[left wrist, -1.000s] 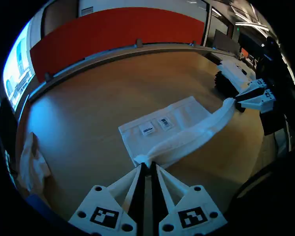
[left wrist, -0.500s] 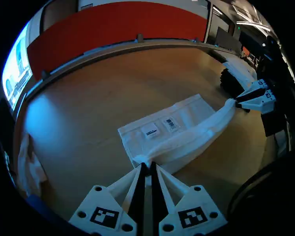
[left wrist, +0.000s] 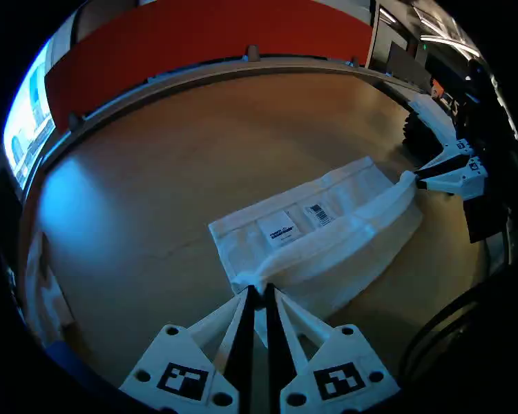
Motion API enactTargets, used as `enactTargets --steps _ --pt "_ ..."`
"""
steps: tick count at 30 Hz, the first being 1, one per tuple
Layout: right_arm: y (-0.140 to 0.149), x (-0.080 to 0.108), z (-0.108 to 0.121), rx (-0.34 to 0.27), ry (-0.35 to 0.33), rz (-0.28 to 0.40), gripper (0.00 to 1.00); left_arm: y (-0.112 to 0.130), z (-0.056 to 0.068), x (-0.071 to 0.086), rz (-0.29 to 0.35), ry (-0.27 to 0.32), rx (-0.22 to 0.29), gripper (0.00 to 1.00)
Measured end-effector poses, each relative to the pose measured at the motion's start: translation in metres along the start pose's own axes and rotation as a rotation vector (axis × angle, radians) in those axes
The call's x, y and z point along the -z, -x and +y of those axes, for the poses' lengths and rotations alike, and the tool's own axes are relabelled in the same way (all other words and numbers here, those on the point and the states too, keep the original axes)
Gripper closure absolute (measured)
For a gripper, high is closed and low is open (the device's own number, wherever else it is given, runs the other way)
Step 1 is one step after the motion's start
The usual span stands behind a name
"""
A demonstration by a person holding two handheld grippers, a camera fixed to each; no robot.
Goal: Fold towel
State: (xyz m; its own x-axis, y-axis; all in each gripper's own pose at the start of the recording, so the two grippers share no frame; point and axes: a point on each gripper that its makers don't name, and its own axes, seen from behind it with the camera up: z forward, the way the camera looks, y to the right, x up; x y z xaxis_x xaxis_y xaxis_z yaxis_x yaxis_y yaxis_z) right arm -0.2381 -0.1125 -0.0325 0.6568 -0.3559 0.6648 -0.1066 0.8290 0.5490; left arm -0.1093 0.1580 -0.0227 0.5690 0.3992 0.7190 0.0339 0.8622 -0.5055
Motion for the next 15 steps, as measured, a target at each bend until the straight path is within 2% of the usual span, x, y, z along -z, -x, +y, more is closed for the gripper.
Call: enactTargets --steps 6,15 --pt "0.001 -0.009 0.004 -0.011 0.011 -0.008 0.86 -0.005 -0.005 -0.009 -0.004 -0.005 -0.008 0.88" --pt "-0.002 -0.016 0.01 -0.024 0.028 -0.006 0.85 -0.006 -0.008 -0.015 -0.007 -0.003 0.001 0.86"
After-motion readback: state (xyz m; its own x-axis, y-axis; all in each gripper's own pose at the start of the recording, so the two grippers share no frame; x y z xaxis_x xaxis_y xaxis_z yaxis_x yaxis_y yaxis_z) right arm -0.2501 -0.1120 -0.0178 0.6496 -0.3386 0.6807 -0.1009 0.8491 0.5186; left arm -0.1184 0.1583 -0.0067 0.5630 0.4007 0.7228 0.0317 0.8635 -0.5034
